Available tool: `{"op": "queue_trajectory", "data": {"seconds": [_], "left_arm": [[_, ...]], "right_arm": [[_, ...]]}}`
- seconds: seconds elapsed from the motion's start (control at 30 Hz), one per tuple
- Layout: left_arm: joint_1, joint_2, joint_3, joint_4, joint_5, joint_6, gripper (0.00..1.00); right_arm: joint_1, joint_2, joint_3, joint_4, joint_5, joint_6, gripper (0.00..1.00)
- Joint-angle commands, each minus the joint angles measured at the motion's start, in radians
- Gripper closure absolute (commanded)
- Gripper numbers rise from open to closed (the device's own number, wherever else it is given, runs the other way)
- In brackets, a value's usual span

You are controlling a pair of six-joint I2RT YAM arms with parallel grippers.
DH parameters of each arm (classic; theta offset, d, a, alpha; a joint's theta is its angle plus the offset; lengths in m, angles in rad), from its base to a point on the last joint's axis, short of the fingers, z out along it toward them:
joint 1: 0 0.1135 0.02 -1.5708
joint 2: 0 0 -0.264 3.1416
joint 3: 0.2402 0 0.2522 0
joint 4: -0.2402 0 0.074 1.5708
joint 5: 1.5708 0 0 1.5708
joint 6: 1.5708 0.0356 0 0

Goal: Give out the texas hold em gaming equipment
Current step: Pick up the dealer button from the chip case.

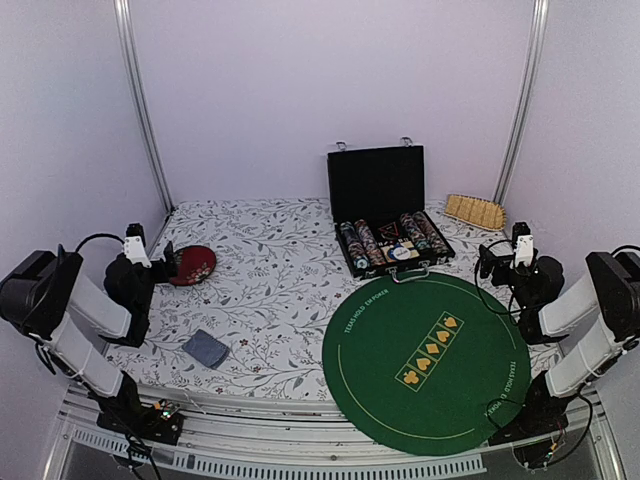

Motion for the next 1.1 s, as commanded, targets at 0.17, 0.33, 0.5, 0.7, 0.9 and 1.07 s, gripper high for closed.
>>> {"op": "queue_trajectory", "data": {"seconds": [0.17,0.33,0.5,0.7,0.9,1.07], "left_arm": [[-0.011,-0.007,0.006,0.001,-0.014,0.011,0.02],[-0.017,-0.253,0.060,-0.291,-0.189,-0.054,0.02],[-0.027,-0.536,0.202,-0.663,-0.155,-0.239,0.02],[-0.202,-0.599,0.535,-1.128,0.144,-0.287,0.02],[-0.585,-0.433,0.790,-1.453,0.303,-0.051,0.02],[-0.761,-0.306,0.844,-1.567,0.316,0.057,0.02]], "right_arm": [[-0.003,0.012,0.018,-0.008,0.008,0.014,0.01],[-0.006,-0.108,0.076,-0.199,0.068,0.030,0.01],[-0.006,-0.290,0.329,-0.666,0.022,0.134,0.01],[0.058,-0.236,0.685,-1.076,-0.334,0.269,0.07],[0.280,0.006,1.094,-1.572,-0.140,0.183,0.15],[0.346,0.243,1.314,-1.747,0.023,0.176,0.18]]}}
